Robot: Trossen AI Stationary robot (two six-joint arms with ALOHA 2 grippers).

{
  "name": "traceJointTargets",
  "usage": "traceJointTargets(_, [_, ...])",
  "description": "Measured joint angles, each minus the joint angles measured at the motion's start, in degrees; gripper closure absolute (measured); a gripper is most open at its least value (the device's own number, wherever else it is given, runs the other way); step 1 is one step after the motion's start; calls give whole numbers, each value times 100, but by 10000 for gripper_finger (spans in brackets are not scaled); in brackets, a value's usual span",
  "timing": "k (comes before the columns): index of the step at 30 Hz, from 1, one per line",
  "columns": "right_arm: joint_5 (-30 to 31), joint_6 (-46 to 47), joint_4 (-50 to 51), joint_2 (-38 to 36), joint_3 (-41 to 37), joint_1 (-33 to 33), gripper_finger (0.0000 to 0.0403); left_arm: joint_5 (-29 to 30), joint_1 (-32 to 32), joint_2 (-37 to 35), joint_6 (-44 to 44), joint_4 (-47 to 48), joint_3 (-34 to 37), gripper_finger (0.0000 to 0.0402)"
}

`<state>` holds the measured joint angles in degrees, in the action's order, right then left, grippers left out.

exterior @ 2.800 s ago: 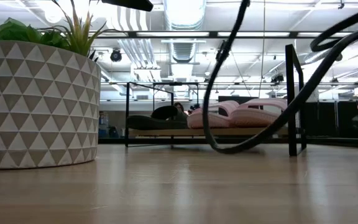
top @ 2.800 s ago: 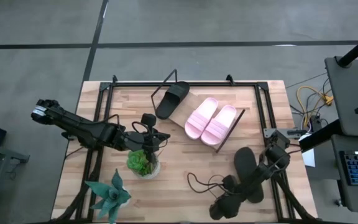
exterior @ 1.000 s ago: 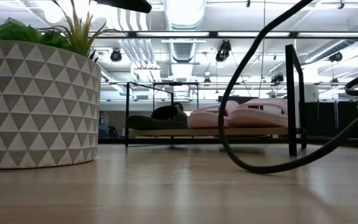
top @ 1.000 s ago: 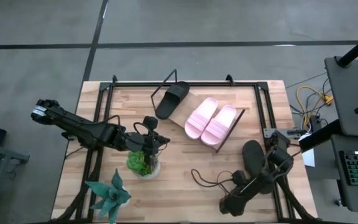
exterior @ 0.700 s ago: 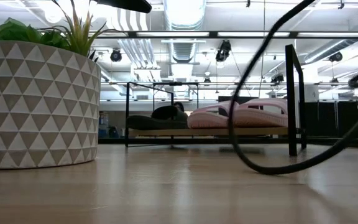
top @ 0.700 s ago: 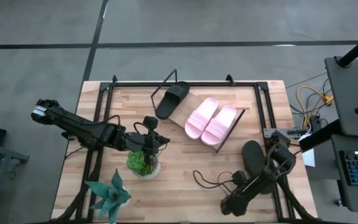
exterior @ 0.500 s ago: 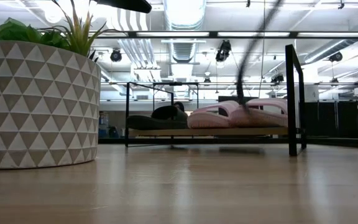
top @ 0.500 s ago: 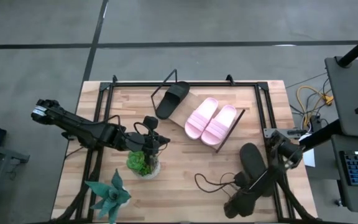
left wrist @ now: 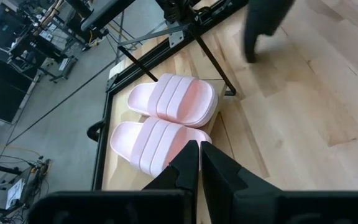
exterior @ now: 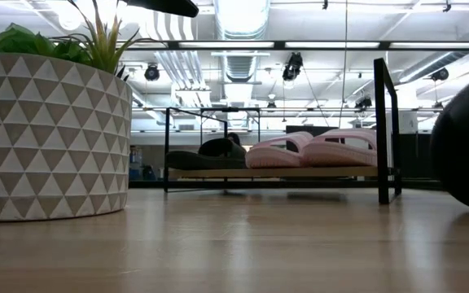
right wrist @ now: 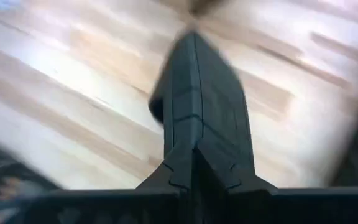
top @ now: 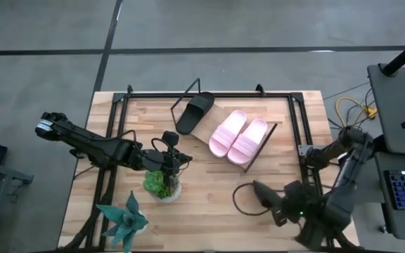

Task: Pick and place slides into the shelf
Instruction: Put the black slide on the shelf

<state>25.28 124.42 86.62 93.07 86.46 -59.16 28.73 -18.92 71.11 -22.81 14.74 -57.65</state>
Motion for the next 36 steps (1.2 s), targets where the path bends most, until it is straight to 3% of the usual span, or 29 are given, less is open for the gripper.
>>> traceJointTargets(3, [741,9,-243,-153,-9,-101,398,-2,0,0,0,2,0,402])
traceJointTargets(5, [929,4,-251,-158,-11,-95,398,-5,-1,0,0,2,0,402])
traceJointTargets(28, [1031,-139,193,196,-68,-45,395,-17,-22,0,11,-16,0,402])
traceJointTargets(36, [1101,-190,169,194,-68,-45,394,-853,-26,0,83,-131,0,402])
